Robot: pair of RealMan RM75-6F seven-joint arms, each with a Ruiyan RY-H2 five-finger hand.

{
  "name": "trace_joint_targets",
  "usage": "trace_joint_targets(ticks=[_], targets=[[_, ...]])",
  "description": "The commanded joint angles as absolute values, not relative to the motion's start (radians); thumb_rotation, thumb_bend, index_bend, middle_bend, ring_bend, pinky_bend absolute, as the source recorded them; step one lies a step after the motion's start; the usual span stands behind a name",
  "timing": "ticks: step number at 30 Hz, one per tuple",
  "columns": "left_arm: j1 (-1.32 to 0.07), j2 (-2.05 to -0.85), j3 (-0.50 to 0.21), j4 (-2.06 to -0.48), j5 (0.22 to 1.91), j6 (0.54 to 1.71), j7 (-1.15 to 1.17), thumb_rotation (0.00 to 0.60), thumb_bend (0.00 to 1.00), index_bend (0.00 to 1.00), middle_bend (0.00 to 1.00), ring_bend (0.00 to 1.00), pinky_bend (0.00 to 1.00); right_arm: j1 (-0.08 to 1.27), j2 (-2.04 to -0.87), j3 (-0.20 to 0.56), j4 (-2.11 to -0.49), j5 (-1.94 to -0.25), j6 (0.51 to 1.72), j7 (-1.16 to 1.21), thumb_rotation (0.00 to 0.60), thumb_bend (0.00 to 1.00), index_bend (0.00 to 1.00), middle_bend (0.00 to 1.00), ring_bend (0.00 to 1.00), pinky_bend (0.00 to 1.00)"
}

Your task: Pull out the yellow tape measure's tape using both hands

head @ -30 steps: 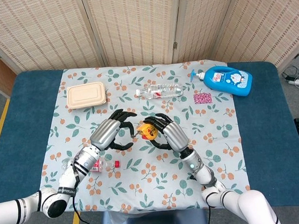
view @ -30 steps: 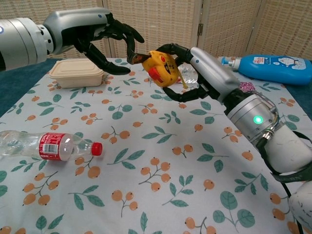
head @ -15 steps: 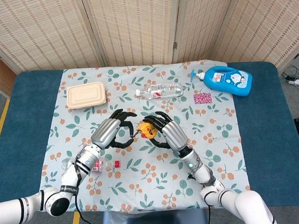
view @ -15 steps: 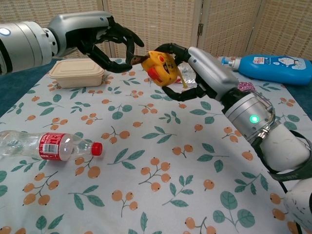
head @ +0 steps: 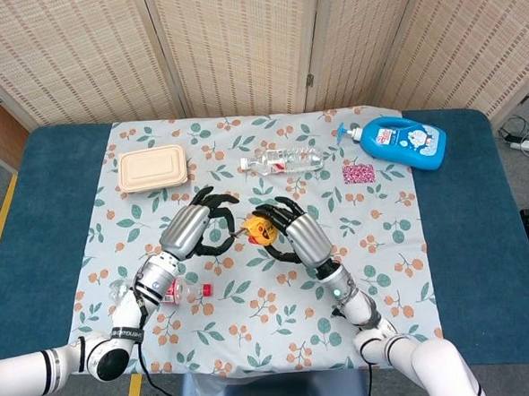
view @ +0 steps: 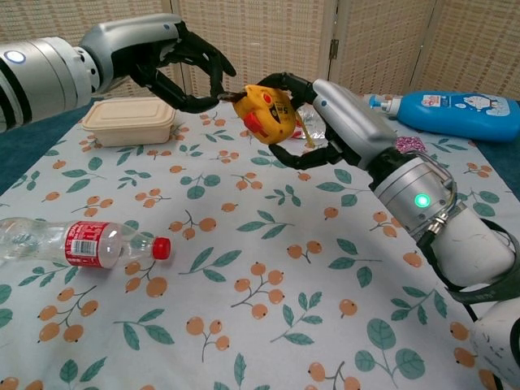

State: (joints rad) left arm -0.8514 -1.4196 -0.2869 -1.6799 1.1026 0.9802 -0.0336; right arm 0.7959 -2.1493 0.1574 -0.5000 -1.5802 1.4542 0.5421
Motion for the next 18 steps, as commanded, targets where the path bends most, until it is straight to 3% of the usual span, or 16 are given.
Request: trace_joint_targets(ticks=[1,18], targets=[[-0.839,-1.422,-0.285,-1.671,1.118,0.995,-0.042,0.600,0.66,0.72,0.28,0.23,0.04,0.790,-2.141,0.158,-0.509,-1.577,1.456,0.548,0.600,0.42,0.62,0.43,0.39,0.15],[-0.741,-1.285,-0.245,-1.640,1.289,0.994,-0.323,0.600,0.69,0.74,0.31,0.25,0.02,0.712,-1.960,0.132,-0.616,-1.574,1.468,0.560,0.600,0.42,0.62,0.44,0.39,0.15]])
